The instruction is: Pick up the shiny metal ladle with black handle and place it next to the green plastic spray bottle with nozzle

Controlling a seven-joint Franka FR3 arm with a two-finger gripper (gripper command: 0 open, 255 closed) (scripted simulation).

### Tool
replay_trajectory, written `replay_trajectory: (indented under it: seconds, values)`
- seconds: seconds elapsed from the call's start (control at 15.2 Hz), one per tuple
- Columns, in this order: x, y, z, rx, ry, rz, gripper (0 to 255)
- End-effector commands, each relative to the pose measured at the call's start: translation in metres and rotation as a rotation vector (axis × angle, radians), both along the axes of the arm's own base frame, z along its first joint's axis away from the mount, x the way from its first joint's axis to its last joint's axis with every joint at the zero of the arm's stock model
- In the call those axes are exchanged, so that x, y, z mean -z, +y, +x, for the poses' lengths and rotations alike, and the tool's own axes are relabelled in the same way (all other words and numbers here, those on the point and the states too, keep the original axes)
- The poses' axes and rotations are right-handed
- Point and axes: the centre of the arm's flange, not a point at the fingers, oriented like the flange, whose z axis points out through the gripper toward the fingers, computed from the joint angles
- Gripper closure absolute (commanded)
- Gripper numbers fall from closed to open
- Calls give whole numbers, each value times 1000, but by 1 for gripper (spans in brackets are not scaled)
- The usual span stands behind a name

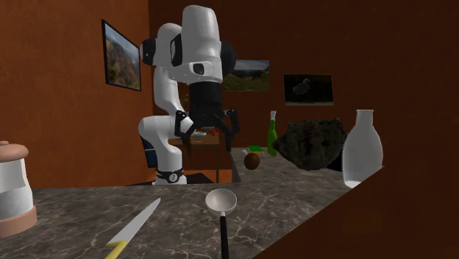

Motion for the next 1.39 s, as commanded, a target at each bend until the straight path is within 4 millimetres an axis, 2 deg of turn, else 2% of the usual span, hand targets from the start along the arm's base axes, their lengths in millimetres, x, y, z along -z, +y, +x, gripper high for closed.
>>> replay_trajectory:
  seconds: [0.0,0.59,1.06,1.32]
  values:
    - [18,-5,19,36,-2,10,0]
    - [100,-23,98,190,-5,54,0]
    - [136,-22,103,190,-5,54,0]
    - [139,-21,104,190,-5,54,0]
